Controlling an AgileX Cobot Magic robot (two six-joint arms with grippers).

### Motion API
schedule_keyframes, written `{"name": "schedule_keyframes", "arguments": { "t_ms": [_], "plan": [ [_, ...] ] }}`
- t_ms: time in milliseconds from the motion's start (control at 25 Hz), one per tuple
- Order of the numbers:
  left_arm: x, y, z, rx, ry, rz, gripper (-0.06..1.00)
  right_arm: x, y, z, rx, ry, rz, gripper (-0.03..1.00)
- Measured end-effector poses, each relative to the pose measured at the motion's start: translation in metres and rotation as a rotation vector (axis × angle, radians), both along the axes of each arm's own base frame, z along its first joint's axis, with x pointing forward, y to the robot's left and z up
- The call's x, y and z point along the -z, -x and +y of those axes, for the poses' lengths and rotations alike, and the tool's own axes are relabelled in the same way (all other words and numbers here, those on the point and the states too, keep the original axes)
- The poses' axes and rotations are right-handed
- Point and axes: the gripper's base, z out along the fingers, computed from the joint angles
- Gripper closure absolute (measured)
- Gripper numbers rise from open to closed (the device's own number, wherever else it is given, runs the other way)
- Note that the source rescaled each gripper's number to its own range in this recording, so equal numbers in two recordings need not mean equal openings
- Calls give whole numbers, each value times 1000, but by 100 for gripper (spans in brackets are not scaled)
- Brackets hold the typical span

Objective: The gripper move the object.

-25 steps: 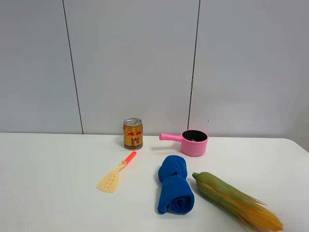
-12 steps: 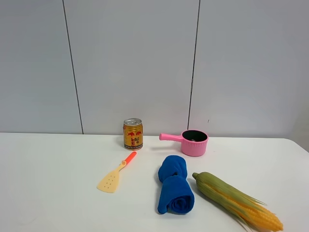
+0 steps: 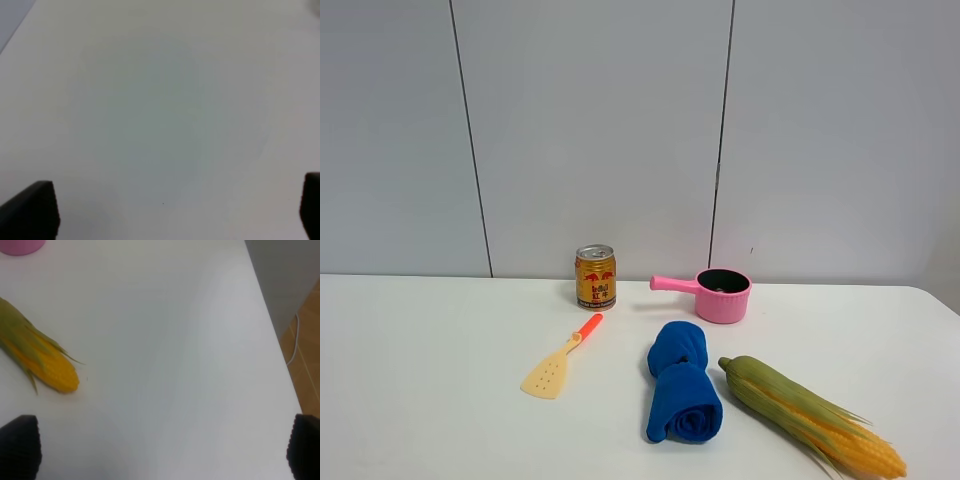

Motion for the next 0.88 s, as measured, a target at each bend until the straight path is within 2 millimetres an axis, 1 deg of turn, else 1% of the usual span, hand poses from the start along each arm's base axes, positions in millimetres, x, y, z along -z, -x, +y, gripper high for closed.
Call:
{"name": "schedule_keyframes", "arguments": {
  "t_ms": [320, 880],
  "plan": [
    [0, 0, 0, 0, 0, 1, -6, 0, 10, 0, -4, 10, -68, -3],
    [0, 0, 0, 0, 0, 1, -6, 0, 10, 0, -4, 10, -69, -3]
  ]
}}
